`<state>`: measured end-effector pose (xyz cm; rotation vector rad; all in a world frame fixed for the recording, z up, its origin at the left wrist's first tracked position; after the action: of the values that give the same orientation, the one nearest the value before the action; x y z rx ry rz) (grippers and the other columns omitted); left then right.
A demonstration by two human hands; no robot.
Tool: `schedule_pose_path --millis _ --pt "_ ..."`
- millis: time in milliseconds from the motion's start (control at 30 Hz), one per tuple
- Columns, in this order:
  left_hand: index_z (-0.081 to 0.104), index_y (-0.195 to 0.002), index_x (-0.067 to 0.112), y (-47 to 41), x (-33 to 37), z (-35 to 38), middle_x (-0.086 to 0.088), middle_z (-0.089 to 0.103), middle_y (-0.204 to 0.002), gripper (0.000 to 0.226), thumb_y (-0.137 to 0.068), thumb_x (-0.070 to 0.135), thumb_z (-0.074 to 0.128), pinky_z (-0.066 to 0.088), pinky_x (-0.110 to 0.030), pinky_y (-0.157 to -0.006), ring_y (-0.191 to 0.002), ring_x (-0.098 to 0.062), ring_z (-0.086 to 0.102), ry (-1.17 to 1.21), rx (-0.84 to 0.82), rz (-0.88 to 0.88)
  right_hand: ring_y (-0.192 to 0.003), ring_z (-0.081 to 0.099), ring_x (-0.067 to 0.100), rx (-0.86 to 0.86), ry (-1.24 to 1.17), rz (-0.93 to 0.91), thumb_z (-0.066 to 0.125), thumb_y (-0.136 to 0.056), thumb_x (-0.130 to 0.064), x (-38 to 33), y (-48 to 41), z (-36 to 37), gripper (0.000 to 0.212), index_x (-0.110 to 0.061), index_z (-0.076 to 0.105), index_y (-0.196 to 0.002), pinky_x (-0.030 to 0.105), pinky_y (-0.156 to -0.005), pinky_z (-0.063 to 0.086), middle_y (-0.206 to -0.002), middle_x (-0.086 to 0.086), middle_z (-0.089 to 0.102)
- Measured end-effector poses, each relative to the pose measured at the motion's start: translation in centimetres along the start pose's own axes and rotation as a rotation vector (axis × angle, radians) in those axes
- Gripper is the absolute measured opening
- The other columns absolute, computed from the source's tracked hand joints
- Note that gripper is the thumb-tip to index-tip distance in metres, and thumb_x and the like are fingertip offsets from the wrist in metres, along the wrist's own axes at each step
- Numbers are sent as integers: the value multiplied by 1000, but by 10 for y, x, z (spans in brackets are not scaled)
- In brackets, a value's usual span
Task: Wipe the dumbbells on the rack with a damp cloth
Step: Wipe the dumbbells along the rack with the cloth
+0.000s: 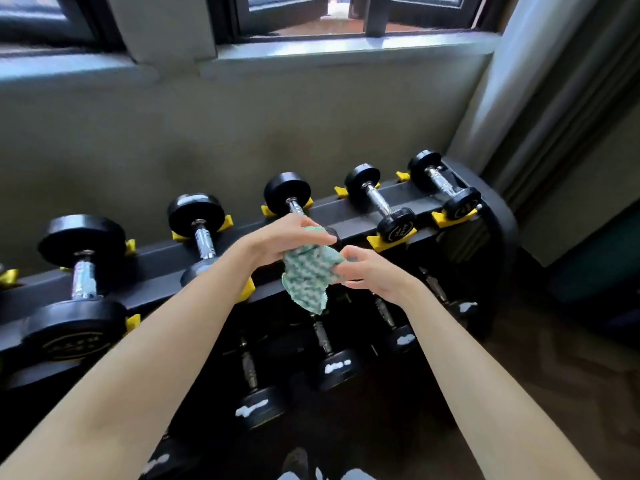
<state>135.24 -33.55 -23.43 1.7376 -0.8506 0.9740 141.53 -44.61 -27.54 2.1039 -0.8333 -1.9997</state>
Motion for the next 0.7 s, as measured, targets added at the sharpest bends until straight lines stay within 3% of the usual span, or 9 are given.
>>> schedule_pose_path --millis 133,233,333,467,567,633,700 --pt "66 -91 0 -8 -18 -18 -4 67 -81 18 -79 13 70 50 -18 -61 -67 -9 64 -114 30 -101 -78 54 17 201 -35 8 55 -78 -1 -7 -27 -16 28 -17 38 -63 32 -77 47 -74 -1 52" --pt "67 -98 5 -7 -25 -32 -5 70 -90 15 -85 13 65 57 -23 -70 -82 -14 68 -84 82 -118 -68 36 19 264 25 2 52 -74 3 -11 -43 -24 25 -15 37 -65 25 -54 26 -71 3 40" --pt "66 -103 7 -4 -30 -36 -6 71 -93 16 -88 12 60 58 -28 -63 -81 -16 70 -32 96 -137 -63 38 16 145 189 67 59 -79 -8 -6 -62 -11 16 -10 44 -78 23 -50 26 -73 2 43" --pt "66 -92 9 -5 -27 -43 -4 66 -78 11 -88 17 60 52 -24 -50 -62 -11 65 -16 234 -126 -74 47 16 259 422 120 67 -77 -50 2 -80 -10 47 -13 40 -91 25 -50 37 -86 0 48" --pt "64 -84 10 -15 -22 -36 -7 59 -79 8 -86 16 60 47 -25 -53 -65 -15 58 40 227 -92 -91 55 26 406 501 178 57 -74 -68 7 -80 -19 75 -6 42 -112 32 -57 48 -101 9 53" --pt "62 -90 9 -23 -13 -24 -7 58 -81 7 -87 13 58 46 -26 -52 -66 -15 57 69 178 -59 -77 60 26 371 388 236 51 -79 -68 17 -81 -21 65 -4 50 -93 33 -54 53 -90 10 57" --pt "63 -101 10 -32 -4 -13 -7 59 -85 15 -88 11 57 49 -26 -51 -68 -15 60 41 132 -49 -57 59 20 247 129 269 47 -90 -55 26 -83 -14 53 -4 53 -75 36 -57 58 -73 11 59"
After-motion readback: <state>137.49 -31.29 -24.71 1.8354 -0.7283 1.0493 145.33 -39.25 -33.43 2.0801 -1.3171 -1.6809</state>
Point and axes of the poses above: each hand's wrist, its own y-axis away from the middle knuckle, its own z-axis out of the palm, x = y × z, the point moved 8 cm from there along -y, towards the middle knuckle
